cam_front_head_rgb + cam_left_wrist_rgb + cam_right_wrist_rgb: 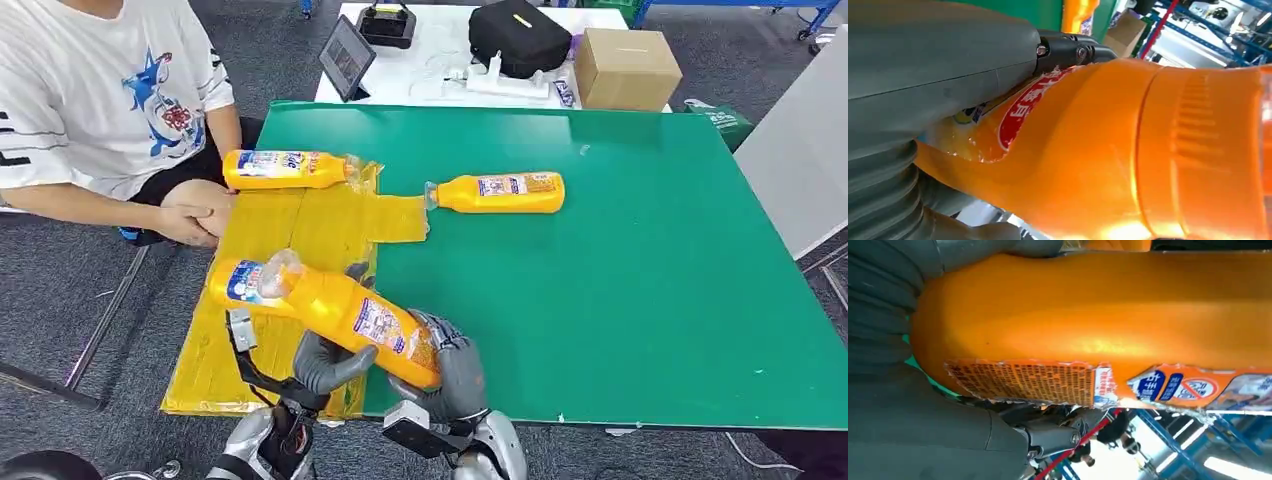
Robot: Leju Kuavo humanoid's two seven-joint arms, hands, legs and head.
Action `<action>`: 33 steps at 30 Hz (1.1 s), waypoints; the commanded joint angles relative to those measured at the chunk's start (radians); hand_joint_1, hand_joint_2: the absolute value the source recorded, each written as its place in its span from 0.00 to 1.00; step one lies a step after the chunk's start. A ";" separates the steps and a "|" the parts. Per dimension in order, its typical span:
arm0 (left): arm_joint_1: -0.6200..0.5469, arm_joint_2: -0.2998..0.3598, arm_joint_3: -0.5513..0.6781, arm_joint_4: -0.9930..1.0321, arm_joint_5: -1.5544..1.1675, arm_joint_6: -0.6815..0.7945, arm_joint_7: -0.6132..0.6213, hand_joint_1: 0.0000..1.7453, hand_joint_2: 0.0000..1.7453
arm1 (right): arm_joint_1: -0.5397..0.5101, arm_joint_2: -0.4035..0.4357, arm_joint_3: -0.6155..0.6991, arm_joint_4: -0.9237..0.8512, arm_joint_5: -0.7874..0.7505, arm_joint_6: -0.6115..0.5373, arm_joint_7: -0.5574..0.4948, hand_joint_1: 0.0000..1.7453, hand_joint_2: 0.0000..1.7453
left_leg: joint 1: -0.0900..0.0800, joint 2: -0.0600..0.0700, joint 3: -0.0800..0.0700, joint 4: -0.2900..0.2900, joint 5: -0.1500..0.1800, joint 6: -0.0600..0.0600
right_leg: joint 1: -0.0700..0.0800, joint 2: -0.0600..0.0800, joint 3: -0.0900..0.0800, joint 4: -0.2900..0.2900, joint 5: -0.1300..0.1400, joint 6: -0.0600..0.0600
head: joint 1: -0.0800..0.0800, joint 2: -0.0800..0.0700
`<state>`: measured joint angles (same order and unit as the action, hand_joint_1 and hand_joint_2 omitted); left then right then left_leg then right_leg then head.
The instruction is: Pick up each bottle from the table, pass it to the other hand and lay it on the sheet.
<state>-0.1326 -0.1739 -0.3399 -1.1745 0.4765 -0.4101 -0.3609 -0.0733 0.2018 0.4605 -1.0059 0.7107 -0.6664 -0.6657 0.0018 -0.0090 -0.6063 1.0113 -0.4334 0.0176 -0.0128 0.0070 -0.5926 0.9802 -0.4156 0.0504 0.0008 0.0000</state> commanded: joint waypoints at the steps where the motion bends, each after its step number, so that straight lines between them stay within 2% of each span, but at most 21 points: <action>1: -0.055 0.024 -0.050 0.076 -0.010 -0.001 0.008 0.00 1.00 | -0.055 -0.007 0.079 0.161 0.024 0.025 0.014 1.00 1.00 | 0.002 0.001 0.006 -0.001 -0.002 -0.001 | 0.002 -0.001 0.007 -0.002 -0.001 -0.002 | 0.000 0.000; 7: -0.064 0.023 -0.051 0.093 -0.017 0.002 0.005 0.00 1.00 | -0.073 0.007 0.132 0.237 0.057 0.032 0.029 1.00 1.00 | 0.001 0.000 0.002 -0.001 0.000 -0.001 | 0.001 -0.001 0.003 -0.001 0.000 -0.001 | 0.000 0.000; 12: -0.058 0.021 -0.050 0.076 -0.042 0.014 -0.013 0.00 1.00 | -0.087 0.009 0.146 0.262 0.051 0.049 0.038 1.00 1.00 | 0.002 0.000 0.006 0.000 -0.002 -0.002 | 0.003 -0.002 0.006 -0.002 -0.001 -0.003 | 0.000 0.000; 13: -0.054 0.016 -0.044 0.069 -0.051 0.025 -0.016 0.07 1.00 | -0.089 0.009 0.148 0.259 0.042 0.049 0.036 1.00 1.00 | 0.001 -0.001 0.003 0.000 -0.001 -0.001 | 0.002 -0.002 0.004 -0.001 -0.001 -0.002 | 0.000 0.000; 17: -0.055 0.015 -0.045 0.068 -0.051 0.026 -0.016 0.07 1.00 | -0.091 0.010 0.148 0.259 0.042 0.050 0.036 1.00 1.00 | 0.001 -0.001 0.002 0.000 0.000 -0.001 | 0.001 -0.002 0.002 -0.001 -0.001 -0.001 | 0.000 0.000; 18: -0.055 0.015 -0.045 0.068 -0.051 0.026 -0.016 0.89 1.00 | -0.091 0.010 0.148 0.259 0.042 0.050 0.036 1.00 1.00 | 0.001 -0.001 0.001 0.000 0.000 0.000 | 0.001 -0.001 0.002 -0.001 0.000 -0.001 | 0.000 0.000; 19: -0.053 0.016 -0.045 0.061 -0.061 0.029 -0.021 1.00 1.00 | -0.090 0.008 0.150 0.251 0.038 0.051 0.038 1.00 1.00 | 0.001 -0.001 0.003 0.000 -0.001 -0.001 | 0.001 -0.002 0.003 -0.001 -0.001 -0.002 | 0.000 0.000; 24: -0.039 0.013 -0.040 0.032 -0.099 0.051 -0.037 1.00 1.00 | -0.090 0.010 0.145 0.225 0.012 0.065 0.044 1.00 1.00 | 0.001 -0.001 0.003 0.000 -0.001 -0.001 | 0.001 -0.002 0.003 -0.001 -0.001 -0.002 | 0.000 0.000; 25: -0.037 0.013 -0.039 0.029 -0.101 0.053 -0.038 1.00 1.00 | -0.089 0.009 0.144 0.222 0.007 0.067 0.043 0.97 1.00 | 0.001 -0.001 0.002 0.000 -0.001 -0.001 | 0.001 -0.002 0.002 0.000 -0.001 -0.001 | 0.000 0.000; 28: -0.031 0.013 -0.027 0.015 -0.104 0.061 -0.038 1.00 1.00 | -0.082 0.014 0.127 0.205 -0.016 0.067 0.046 0.00 1.00 | 0.001 -0.001 0.001 0.000 0.000 -0.001 | 0.001 -0.001 0.001 0.000 -0.001 -0.001 | 0.000 0.000; 29: -0.028 0.012 -0.024 0.010 -0.104 0.063 -0.038 1.00 1.00 | -0.080 0.015 0.125 0.202 -0.024 0.080 0.049 0.00 1.00 | 0.001 -0.001 0.003 0.000 -0.001 -0.001 | 0.002 -0.002 0.003 -0.001 -0.001 -0.002 | 0.000 0.000; 30: -0.028 0.012 -0.024 0.010 -0.104 0.063 -0.038 1.00 1.00 | -0.080 0.015 0.125 0.202 -0.024 0.080 0.049 0.00 0.00 | 0.001 0.000 0.002 0.000 -0.001 -0.001 | 0.001 -0.001 0.003 0.000 -0.001 -0.002 | 0.000 0.000; 33: -0.016 0.009 0.001 -0.021 -0.127 0.102 -0.052 1.00 1.00 | -0.060 0.008 0.097 0.129 -0.088 0.143 0.051 0.00 0.00 | 0.000 0.000 0.001 0.000 -0.001 -0.001 | 0.000 -0.001 0.001 0.000 -0.001 -0.001 | 0.000 0.000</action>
<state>-0.1287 -0.1659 -0.3395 -1.1623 0.3742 -0.3499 -0.4025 -0.1438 0.2247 0.5505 -0.8404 0.6908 -0.6000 -0.6210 0.0018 -0.0087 -0.6063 1.0113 -0.4334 0.0175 -0.0129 0.0071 -0.5928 0.9802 -0.4156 0.0504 0.0004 0.0000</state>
